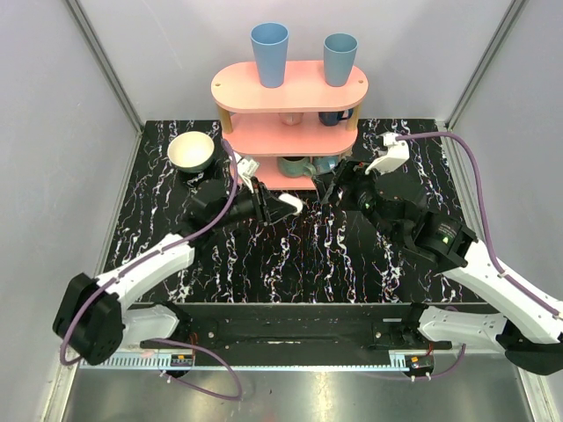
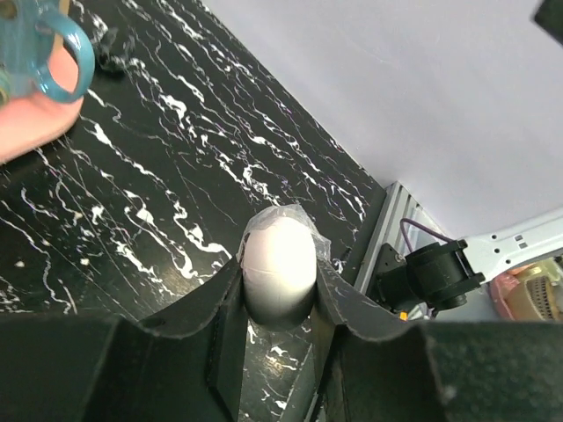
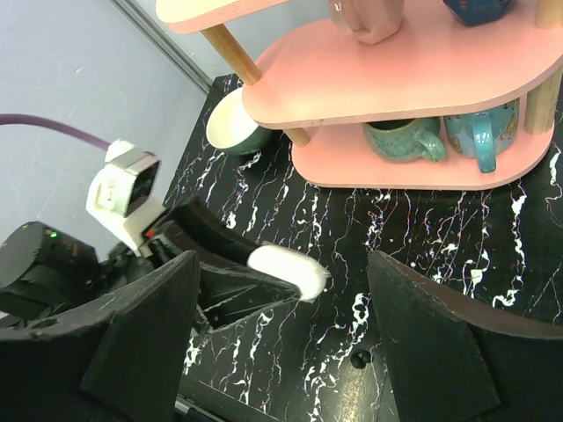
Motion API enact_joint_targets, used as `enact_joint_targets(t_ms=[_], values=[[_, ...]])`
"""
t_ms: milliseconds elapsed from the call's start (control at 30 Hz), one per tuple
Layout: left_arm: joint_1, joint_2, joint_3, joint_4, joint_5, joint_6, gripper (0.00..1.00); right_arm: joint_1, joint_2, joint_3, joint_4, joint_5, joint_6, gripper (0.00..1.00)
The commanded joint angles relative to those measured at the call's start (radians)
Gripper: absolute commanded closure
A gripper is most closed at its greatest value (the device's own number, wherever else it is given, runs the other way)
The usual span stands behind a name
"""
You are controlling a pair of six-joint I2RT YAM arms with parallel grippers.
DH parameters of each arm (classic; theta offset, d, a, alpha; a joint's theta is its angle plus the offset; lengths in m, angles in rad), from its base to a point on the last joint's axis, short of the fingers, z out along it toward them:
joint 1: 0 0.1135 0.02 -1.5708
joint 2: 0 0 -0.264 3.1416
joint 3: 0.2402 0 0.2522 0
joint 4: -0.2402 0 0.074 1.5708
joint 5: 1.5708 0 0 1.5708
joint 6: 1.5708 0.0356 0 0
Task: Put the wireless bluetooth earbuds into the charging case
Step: Place the charging case with the earbuds at the center of the board.
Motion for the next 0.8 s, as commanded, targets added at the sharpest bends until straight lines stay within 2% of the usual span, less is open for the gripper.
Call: enact_joint_targets(t_ms=[0, 133, 367, 567, 767], values=[[0.002, 0.077, 0.018, 0.131, -0.007, -0.176, 1.00, -0.006, -0.022, -0.003, 0.007, 0.017, 0.004, 0.15], [0.002, 0.189, -0.019, 0.232, 0.013, -0.267, 1.00, -0.006, -0.042, -0.021, 0.008, 0.016, 0.009, 0.15], [0.002, 0.314, -0.030, 0.246, -0.020, -0.282, 1.00, -0.006, -0.079, -0.050, 0.010, 0.029, 0.017, 0.14], [0.018, 0.465, -0.062, 0.385, -0.013, -0.387, 1.00, -0.007, -0.079, -0.052, 0.008, 0.031, 0.014, 0.13], [0.025, 0.534, -0.037, 0.298, -0.061, -0.330, 0.96, -0.007, -0.082, -0.060, 0.010, 0.026, 0.021, 0.13]])
